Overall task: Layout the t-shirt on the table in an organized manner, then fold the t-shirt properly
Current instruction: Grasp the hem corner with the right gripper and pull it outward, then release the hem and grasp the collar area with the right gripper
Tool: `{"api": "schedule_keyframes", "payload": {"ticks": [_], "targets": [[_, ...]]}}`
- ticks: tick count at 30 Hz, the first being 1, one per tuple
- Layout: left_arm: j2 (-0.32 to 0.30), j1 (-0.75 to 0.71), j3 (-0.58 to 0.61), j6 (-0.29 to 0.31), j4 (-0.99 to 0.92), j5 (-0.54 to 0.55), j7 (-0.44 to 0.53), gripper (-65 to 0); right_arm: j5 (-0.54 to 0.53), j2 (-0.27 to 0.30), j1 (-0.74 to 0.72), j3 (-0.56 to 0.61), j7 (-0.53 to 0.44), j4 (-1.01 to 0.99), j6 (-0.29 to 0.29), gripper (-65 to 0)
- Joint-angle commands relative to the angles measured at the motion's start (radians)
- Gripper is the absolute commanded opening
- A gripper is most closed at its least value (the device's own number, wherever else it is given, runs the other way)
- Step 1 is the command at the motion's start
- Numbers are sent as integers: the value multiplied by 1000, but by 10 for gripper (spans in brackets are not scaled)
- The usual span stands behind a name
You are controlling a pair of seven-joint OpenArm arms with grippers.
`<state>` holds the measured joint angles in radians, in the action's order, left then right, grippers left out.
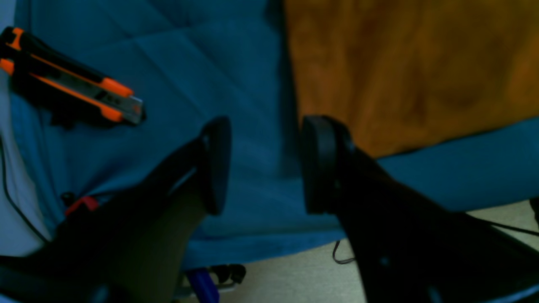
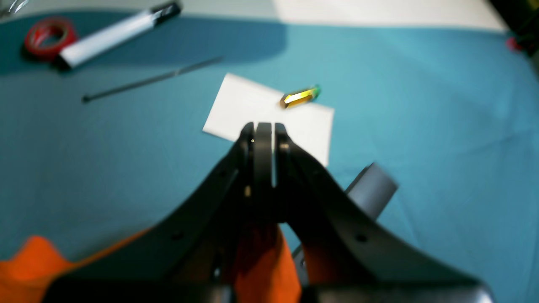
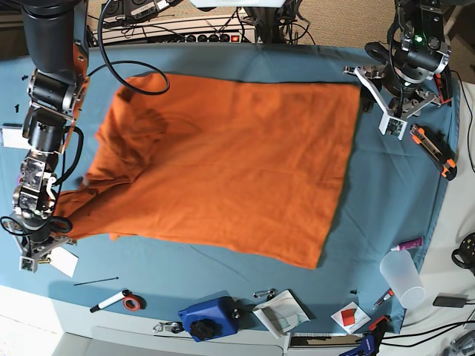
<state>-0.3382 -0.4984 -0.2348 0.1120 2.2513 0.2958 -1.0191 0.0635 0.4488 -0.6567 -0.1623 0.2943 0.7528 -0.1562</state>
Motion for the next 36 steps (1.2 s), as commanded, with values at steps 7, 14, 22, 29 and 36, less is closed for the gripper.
{"api": "schedule_keyframes", "payload": {"ticks": [7, 14, 22, 29, 36], "targets": [[-8, 2, -3, 0, 16, -4, 18, -366, -5, 30, -117, -3, -10, 19, -47, -650], [-8, 2, -3, 0, 16, -4, 18, -366, -46, 32, -121, -4, 52, 19, -172, -462], [-8, 3, -3, 1, 16, -4, 19, -366, -277, 30, -39, -142, 425, 240, -214, -463], [-8, 6, -3, 0, 16, -4, 25, -366, -587, 25, 282, -316, 674, 708, -320, -463], [-8, 39, -3, 1, 16, -4, 24, -366, -616, -26, 603, -329, 723, 1020, -345, -463]]}}
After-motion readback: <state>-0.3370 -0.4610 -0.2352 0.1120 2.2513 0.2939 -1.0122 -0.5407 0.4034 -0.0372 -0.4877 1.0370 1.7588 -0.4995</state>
